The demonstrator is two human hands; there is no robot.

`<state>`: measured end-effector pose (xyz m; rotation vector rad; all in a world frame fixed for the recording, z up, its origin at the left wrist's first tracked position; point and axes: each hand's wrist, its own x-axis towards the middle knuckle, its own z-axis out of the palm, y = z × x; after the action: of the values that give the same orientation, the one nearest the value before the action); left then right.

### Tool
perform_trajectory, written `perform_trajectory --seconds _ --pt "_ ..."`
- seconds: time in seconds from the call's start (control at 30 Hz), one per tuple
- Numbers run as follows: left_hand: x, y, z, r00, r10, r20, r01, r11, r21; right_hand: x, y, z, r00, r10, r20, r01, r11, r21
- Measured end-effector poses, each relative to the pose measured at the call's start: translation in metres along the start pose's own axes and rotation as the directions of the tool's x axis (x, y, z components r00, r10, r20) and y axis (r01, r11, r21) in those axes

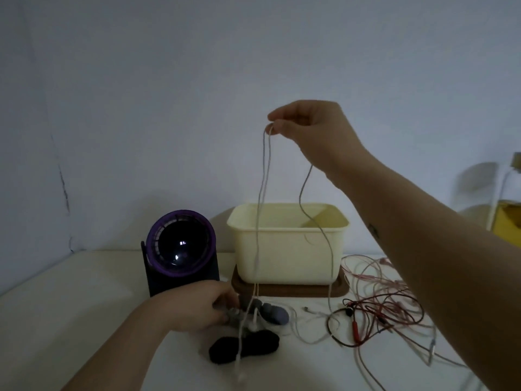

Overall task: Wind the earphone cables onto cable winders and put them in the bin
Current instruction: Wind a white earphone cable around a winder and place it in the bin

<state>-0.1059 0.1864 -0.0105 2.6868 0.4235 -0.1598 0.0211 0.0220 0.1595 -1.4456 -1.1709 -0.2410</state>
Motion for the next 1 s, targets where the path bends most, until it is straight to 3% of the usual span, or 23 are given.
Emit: perform_trajectory --seconds 0.1,0.2,0.3,0.43,0.57,0.67,0.8,0.9,1.0 --pt "-0.006 -0.002 -0.01 0.999 -0.034 -0.016 0.033 0.996 -0.078 -0.002 0.0 -0.003 1.0 0.015 0.012 -0.014 0.996 -0.084" --pt "-0.014 -0.006 -0.019 0.992 -0.107 -0.061 0.095 0.981 -0.169 -0.01 0.01 -0.013 0.997 0.035 -0.067 -0.043 0.991 -0.126" --pt "-0.022 -0.014 -0.032 0.969 -0.169 -0.179 0.134 0.972 -0.193 -0.022 0.02 -0.023 0.991 0.102 -0.081 -0.112 0.984 -0.137" --pt "-0.021 -0.012 -0.041 0.898 -0.262 -0.353 0.078 0.885 -0.458 -0.038 0.031 -0.032 0.979 0.19 -0.071 -0.199 0.968 -0.156" --pt "-0.01 0.011 -0.012 0.94 -0.32 -0.121 0.109 0.615 -0.781 -0.048 0.037 -0.04 0.971 0.205 -0.123 -0.222 0.963 -0.151" --pt "0.001 0.022 0.014 0.952 -0.301 0.049 0.206 0.514 -0.833 -0.052 0.039 -0.048 0.969 0.197 -0.148 -0.217 0.967 -0.131" --pt "0.009 0.017 0.023 0.947 -0.309 0.085 0.217 0.422 -0.88 -0.054 0.045 -0.057 0.959 0.242 -0.148 -0.256 0.963 -0.088" --pt "0.009 0.01 0.023 0.959 -0.268 0.094 0.187 0.347 -0.919 -0.053 0.04 -0.051 0.955 0.29 -0.066 -0.29 0.957 0.011" --pt "0.01 0.004 0.025 0.967 -0.221 0.128 0.181 0.236 -0.955 -0.047 0.021 -0.026 0.956 0.257 0.143 -0.271 0.958 0.091"
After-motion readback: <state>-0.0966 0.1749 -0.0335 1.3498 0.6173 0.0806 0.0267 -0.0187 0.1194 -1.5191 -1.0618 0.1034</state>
